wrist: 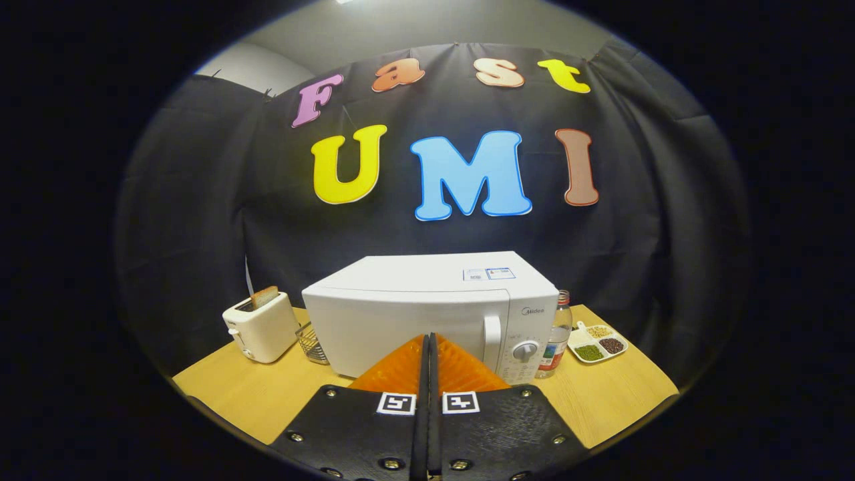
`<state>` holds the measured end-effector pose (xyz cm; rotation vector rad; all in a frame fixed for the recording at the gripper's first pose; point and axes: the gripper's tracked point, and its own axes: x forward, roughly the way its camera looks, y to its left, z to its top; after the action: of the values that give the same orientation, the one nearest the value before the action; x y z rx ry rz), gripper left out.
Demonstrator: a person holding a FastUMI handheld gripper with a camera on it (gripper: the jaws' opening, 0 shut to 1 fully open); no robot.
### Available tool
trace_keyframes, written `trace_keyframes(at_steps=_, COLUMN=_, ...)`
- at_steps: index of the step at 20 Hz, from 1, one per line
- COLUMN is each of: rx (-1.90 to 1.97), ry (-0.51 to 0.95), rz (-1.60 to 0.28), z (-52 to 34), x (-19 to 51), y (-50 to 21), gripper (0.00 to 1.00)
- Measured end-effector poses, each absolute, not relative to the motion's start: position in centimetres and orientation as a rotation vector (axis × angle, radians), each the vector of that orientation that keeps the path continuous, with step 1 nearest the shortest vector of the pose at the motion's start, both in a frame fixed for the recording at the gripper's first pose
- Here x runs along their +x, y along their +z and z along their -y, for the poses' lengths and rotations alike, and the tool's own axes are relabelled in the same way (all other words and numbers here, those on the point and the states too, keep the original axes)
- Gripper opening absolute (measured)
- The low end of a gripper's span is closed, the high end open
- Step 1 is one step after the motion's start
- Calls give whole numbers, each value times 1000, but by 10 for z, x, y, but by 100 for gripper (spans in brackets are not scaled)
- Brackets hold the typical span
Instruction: Open the microwave, put the food inside, and close the microwave door.
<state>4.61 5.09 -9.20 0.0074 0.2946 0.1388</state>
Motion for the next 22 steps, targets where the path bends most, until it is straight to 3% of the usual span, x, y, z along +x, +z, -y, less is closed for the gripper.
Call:
trace_keyframes(at_steps=10, rx=12, ry=90, rz=-211, z=-42, x=-53, y=-52, gripper=0)
trace_keyframes(at_steps=11, rx=18, ry=99, rz=-215, z=-46, x=-58, y=-51, gripper=17)
trace_keyframes(at_steps=13, rx=13, ry=90, rz=-200, z=-43, x=-68, y=-46, gripper=65)
trace_keyframes(at_steps=14, rx=11, ry=88, rz=-181, z=-43, x=-72, y=-42, gripper=73)
trace_keyframes(at_steps=15, rx=11, ry=83, rz=-160, z=-43, x=-76, y=-40, gripper=89)
trace_keyframes(at_steps=17, rx=16, ry=71, rz=-137, z=-41, x=-84, y=-40, gripper=99)
trace_keyframes(at_steps=22, rx=-9, ry=62, rz=-122, z=-39, x=-94, y=-38, gripper=99)
